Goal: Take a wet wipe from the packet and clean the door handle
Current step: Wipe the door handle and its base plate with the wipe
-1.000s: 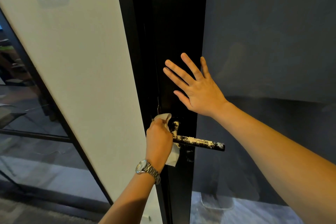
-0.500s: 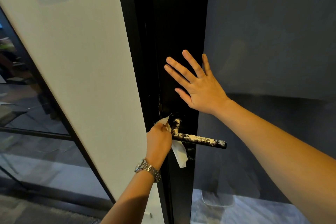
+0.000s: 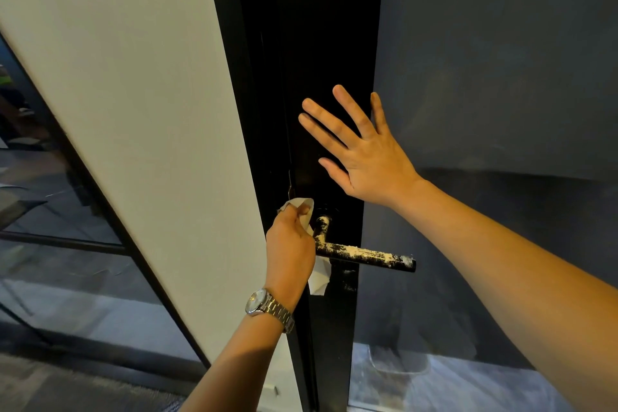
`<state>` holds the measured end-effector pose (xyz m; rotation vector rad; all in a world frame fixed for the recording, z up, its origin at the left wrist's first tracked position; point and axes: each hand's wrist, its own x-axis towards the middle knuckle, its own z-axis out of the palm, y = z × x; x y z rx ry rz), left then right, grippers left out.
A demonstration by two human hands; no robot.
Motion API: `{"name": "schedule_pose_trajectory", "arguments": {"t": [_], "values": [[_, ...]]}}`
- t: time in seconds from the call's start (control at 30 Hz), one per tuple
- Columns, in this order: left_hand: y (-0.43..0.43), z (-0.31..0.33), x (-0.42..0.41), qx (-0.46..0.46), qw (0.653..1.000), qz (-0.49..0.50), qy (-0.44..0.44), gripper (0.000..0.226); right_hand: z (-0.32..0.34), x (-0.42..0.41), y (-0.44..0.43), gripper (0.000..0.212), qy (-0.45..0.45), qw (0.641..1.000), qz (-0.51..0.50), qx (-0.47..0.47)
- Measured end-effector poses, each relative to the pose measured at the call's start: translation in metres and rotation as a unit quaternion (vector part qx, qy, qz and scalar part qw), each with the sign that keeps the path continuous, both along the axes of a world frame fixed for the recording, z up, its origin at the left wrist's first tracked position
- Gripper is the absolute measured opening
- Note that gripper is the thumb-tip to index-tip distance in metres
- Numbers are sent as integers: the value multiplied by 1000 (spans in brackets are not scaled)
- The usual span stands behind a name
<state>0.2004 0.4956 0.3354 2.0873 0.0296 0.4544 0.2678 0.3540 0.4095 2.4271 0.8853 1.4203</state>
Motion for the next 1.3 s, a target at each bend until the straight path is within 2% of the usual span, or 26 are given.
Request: {"name": "schedule_pose_trajectory", "arguments": {"t": [0.17, 0.3, 0.37, 0.53, 0.6, 0.7, 0.87, 1.07, 1.2, 1.3], "values": [[1, 0, 5, 29, 1000, 9, 1, 30, 0, 0, 0, 55, 3, 1000, 2, 2], [-2, 12, 8, 101, 992, -36, -70, 25, 0, 0, 0, 55, 5, 1000, -1, 0], [-1, 13, 11, 130, 987, -51, -76, 24, 1, 0, 1, 55, 8, 1000, -3, -1], [8, 12, 9, 128, 988, -26, -78, 19, 1, -1, 1, 55, 15, 1000, -6, -2], [3, 16, 9, 173, 978, -68, -93, 19, 1, -1, 0, 55, 12, 1000, -9, -3], [2, 23, 10, 211, 966, -120, -92, 21, 2, -1, 0, 55, 9, 1000, -11, -6], [20, 25, 12, 190, 974, -95, -84, 18, 1, -1, 0, 56, 14, 1000, -6, -4], [11, 20, 5, 227, 968, -95, -44, 22, 2, -1, -1, 56, 17, 1000, -1, -4], [4, 27, 5, 270, 949, -155, -41, 26, 3, 0, -2, 56, 16, 1000, -6, -6], [13, 25, 9, 253, 959, -126, -31, 26, 2, -1, -1, 56, 19, 1000, -7, -7]]}}
